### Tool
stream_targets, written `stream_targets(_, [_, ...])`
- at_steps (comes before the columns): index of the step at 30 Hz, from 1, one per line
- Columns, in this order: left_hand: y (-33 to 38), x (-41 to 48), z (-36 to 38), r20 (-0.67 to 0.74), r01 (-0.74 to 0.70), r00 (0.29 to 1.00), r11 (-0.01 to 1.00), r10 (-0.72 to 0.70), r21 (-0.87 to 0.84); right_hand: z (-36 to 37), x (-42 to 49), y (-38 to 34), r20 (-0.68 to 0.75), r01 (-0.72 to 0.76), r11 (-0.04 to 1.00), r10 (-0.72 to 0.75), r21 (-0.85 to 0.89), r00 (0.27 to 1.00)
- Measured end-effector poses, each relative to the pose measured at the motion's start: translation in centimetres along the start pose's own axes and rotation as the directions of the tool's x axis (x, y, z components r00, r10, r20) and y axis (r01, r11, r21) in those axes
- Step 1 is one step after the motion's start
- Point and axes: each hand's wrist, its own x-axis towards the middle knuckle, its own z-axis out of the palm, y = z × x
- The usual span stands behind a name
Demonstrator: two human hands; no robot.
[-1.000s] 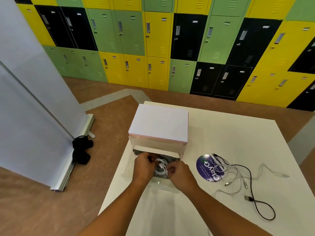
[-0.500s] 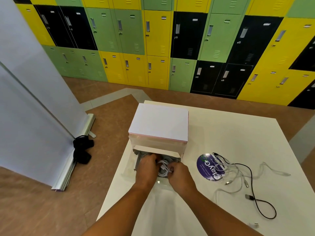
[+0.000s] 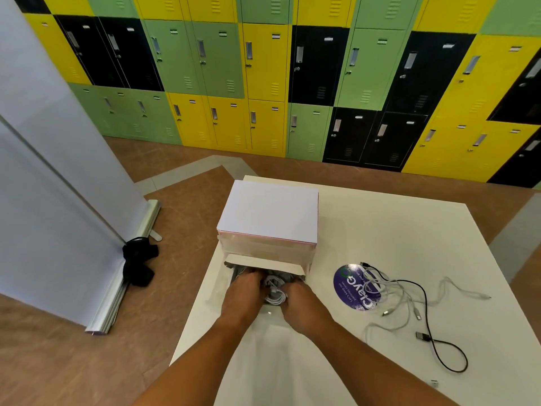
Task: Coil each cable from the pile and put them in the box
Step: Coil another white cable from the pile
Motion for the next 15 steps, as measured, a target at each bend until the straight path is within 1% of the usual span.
stream_targets(4, [0.0,-0.5,-0.3,-0.014,0.003,1.0,1.0,-0.003,-0.015,-0.3,-0.9,0.4,-0.037,0.027,1.0,-0.026,0.013,0.999])
stream_targets(7, [0.4,-1.1,-0.4,-0.044,-0.006,0.999,1.0,0.005,-0.009,-1.0,-1.9,0.7,-0.055,0.076,0.995,-0.072,0.069,0.996])
stream_targets(9, [0.9,-1.4,-0.4,-0.039,-0.005,0.999,0.998,0.003,-0.063,-1.9,-2.8,1.3,-0.052,0.116,0.987,-0.111,0.107,0.992])
stream_targets(10, [1.2,-1.6,-0.3,-0.012,-0.008,1.0,0.995,0.007,-0.095,-2.3,-3.3,1.6,-0.05,0.138,0.983,-0.132,0.122,0.99])
stream_targets(12, [2.2,-2.0,-0.1,0.089,-0.033,0.995,0.992,0.044,-0.123,-3.3,-4.1,2.7,-0.064,0.16,0.976,-0.152,0.148,0.986])
stream_targets(15, [4.3,-2.5,0.4,0.211,-0.055,0.973,0.982,0.093,-0.178,-4.8,-4.9,4.7,-0.103,0.129,0.976,-0.113,0.175,0.988])
